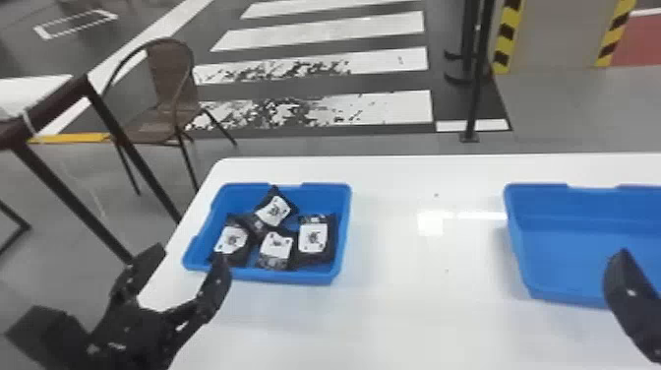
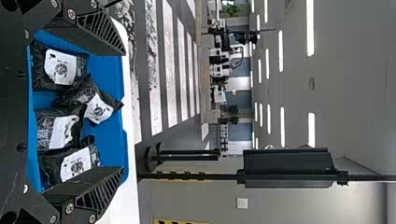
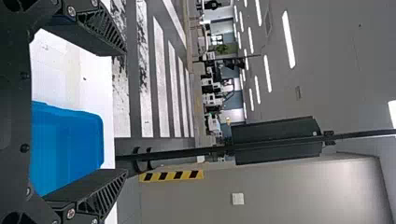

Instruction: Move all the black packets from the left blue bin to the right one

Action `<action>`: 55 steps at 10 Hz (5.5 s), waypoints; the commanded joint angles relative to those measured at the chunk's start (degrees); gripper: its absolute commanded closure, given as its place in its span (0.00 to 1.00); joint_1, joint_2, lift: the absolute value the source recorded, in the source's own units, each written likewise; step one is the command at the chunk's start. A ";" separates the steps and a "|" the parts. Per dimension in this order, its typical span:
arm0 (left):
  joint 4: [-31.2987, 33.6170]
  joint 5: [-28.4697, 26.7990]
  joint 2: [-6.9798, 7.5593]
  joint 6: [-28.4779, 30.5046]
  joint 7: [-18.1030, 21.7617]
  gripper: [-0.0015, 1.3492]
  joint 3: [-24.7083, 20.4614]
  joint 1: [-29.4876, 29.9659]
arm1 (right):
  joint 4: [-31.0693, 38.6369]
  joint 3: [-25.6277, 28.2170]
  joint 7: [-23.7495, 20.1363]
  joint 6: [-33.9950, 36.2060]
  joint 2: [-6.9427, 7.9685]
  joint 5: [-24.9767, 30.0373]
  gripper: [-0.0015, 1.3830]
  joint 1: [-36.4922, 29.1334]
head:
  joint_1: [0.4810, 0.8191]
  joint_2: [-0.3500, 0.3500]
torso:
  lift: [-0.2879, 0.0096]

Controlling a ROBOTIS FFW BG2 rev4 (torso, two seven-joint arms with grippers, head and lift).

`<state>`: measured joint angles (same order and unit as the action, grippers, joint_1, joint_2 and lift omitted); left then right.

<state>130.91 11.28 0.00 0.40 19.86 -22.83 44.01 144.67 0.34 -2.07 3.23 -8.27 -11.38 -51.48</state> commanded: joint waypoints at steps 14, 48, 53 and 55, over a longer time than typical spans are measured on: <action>-19.05 -8.30 2.81 34.75 0.18 0.27 12.09 -31.22 | -1.59 0.00 -1.54 0.00 -0.08 -1.18 0.09 0.57 | 0.63 0.64 | 0.50; -0.06 13.63 8.79 39.95 6.24 0.89 30.15 -25.73 | -18.61 -3.20 -23.69 23.63 -0.08 -13.07 0.09 33.20 | 0.63 0.39 | 0.50; -0.06 13.86 9.05 40.23 6.24 0.89 31.29 -26.15 | -23.67 -5.37 -25.62 24.75 -0.08 -18.32 0.54 37.42 | 0.63 0.40 | 0.50; -0.06 13.86 8.96 40.09 6.24 0.89 31.06 -26.15 | -24.09 -5.71 -26.59 27.84 -0.08 -20.49 0.84 37.14 | 0.63 0.43 | 0.50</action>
<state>130.85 25.14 8.98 40.52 26.09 8.34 17.84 120.70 -5.24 -28.59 30.57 -8.35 -31.46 -14.19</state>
